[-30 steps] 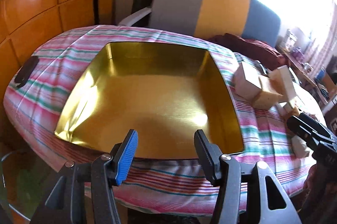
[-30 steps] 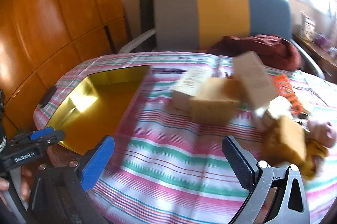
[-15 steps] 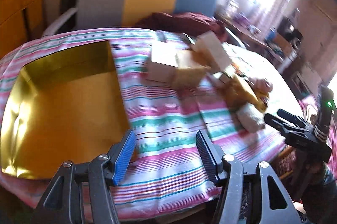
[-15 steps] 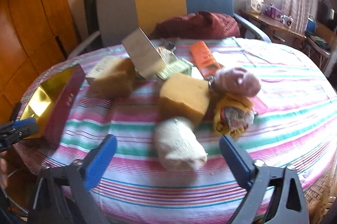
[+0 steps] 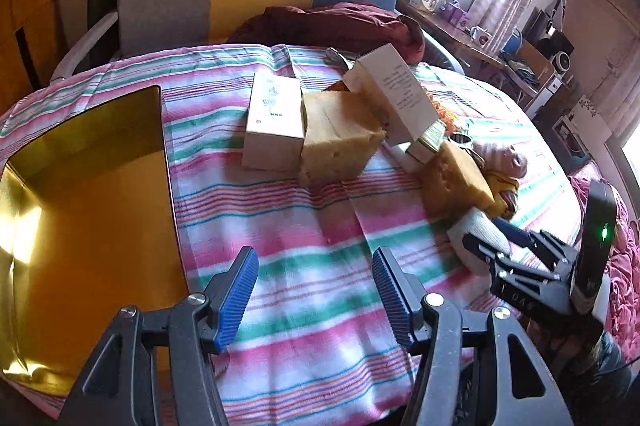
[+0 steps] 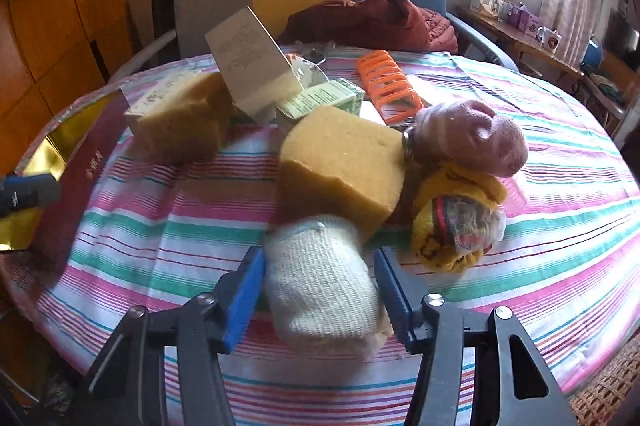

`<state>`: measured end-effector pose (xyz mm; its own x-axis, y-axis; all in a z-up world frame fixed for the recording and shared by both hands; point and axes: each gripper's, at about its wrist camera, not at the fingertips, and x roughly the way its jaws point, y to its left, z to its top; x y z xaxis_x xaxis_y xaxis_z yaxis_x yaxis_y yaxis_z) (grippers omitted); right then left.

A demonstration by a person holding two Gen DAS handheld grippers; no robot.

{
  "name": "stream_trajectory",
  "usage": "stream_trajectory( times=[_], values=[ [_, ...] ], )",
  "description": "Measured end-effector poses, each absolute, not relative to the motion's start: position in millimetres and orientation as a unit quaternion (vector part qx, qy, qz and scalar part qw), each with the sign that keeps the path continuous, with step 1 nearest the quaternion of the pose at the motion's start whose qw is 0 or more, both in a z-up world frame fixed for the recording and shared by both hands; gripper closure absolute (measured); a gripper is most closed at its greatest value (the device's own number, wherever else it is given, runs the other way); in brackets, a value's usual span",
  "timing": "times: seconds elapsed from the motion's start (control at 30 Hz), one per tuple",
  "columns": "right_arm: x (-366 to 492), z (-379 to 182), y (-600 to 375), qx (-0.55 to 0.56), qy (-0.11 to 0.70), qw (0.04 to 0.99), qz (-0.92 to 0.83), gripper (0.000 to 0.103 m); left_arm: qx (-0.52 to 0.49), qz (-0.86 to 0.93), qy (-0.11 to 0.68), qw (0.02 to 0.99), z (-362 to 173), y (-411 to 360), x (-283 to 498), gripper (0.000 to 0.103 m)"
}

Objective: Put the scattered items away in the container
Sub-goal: 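Grasp the white sock with the right tool while the left tool grasps a flat white box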

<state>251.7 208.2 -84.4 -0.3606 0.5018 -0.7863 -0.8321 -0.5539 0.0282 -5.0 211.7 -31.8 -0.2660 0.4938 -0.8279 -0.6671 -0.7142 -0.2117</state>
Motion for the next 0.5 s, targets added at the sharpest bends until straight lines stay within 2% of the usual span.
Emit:
stream_trajectory(
  times=[0.3, 0.5],
  values=[
    [254, -90, 216, -0.372, 0.24, 0.408, 0.799, 0.045, -0.483, 0.78, 0.086, 0.389, -29, 247, -28, 0.043],
    [257, -95, 219, -0.367, 0.262, 0.398, 0.799, 0.042, -0.467, 0.805, 0.096, 0.354, -25, 263, -59, 0.043]
  ],
)
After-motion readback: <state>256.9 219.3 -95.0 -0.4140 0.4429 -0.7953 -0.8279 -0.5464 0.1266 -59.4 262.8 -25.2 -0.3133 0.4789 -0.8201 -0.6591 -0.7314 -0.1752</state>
